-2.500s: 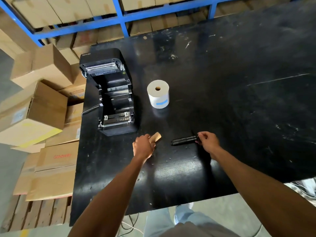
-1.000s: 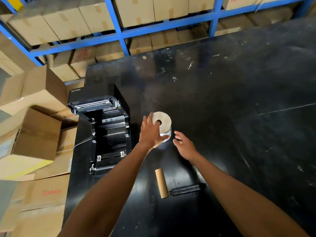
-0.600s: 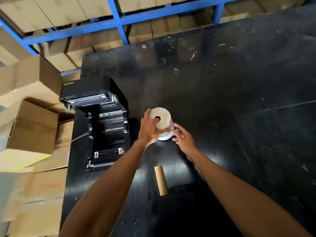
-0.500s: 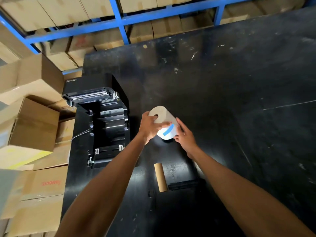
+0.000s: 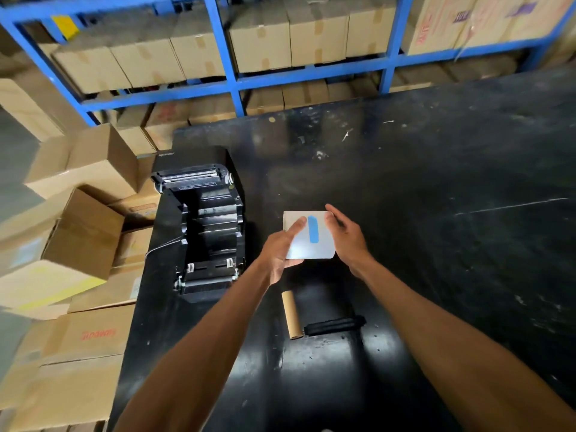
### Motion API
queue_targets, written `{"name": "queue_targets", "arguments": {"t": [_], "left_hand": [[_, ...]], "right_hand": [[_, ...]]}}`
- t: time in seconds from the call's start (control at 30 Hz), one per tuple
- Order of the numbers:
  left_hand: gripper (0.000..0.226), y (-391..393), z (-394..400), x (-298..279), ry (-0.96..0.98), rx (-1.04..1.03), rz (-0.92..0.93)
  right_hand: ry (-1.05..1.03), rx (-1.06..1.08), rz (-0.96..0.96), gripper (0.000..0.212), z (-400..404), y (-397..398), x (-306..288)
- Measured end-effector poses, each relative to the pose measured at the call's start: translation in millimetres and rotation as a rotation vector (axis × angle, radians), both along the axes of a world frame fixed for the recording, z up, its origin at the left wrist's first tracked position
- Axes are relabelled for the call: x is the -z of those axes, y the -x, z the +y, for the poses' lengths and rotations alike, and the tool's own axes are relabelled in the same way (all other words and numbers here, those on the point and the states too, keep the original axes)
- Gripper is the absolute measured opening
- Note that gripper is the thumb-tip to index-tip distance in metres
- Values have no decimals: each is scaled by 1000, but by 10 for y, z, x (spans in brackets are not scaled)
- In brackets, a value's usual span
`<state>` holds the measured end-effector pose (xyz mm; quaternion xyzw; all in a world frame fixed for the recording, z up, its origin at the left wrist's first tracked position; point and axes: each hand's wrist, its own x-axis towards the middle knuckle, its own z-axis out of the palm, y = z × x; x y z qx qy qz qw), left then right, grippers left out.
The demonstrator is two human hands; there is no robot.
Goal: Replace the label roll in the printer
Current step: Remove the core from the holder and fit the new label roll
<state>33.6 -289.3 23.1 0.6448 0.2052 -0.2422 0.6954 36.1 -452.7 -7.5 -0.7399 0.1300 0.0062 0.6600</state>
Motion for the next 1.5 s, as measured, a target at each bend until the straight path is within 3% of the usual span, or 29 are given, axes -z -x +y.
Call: {"name": "queue_targets", "arguments": {"t": [0.17, 0.33, 0.43, 0.57, 0.7, 0.87, 1.0, 1.1, 1.23, 1.33, 1.4, 1.5], "left_hand": [[54, 170, 3, -24, 91, -37, -111], [55, 281, -60, -73, 65, -108, -140], [56, 323, -69, -104, 33, -128, -160], [64, 356, -99, -138, -25, -169, -208], [62, 378, -106, -123, -55, -195, -253], [64, 419, -118, -117, -68, -185, -250], [60, 446, -114, -92, -62, -170, -230], [57, 467, -108, -58, -29, -159, -190], [51, 497, -104, -5, 22, -223, -129], [60, 500, -68, 62, 11, -284, -98], [63, 513, -45, 88, -4, -299, -87], [62, 513, -29, 118, -12, -299, -68]], "right_hand": [[33, -82, 13, 38, 32, 156, -173], [587, -41, -186, 36, 46, 204, -218], [754, -98, -335, 34, 52, 236, -290], [701, -105, -345, 28, 75, 277, -368], [548, -61, -354, 8, 84, 293, -446], [549, -39, -315, 21, 112, 324, -437], [481, -98, -349, 6, 74, 396, -392], [423, -103, -357, 7, 67, 460, -360], [234, -110, -275, 5, 45, 564, -312], [19, -27, -165, 6, -60, 597, -245], [38, 17, -67, 5, -170, 643, -134], [281, -1, 40, 5, -399, 764, 171]]}}
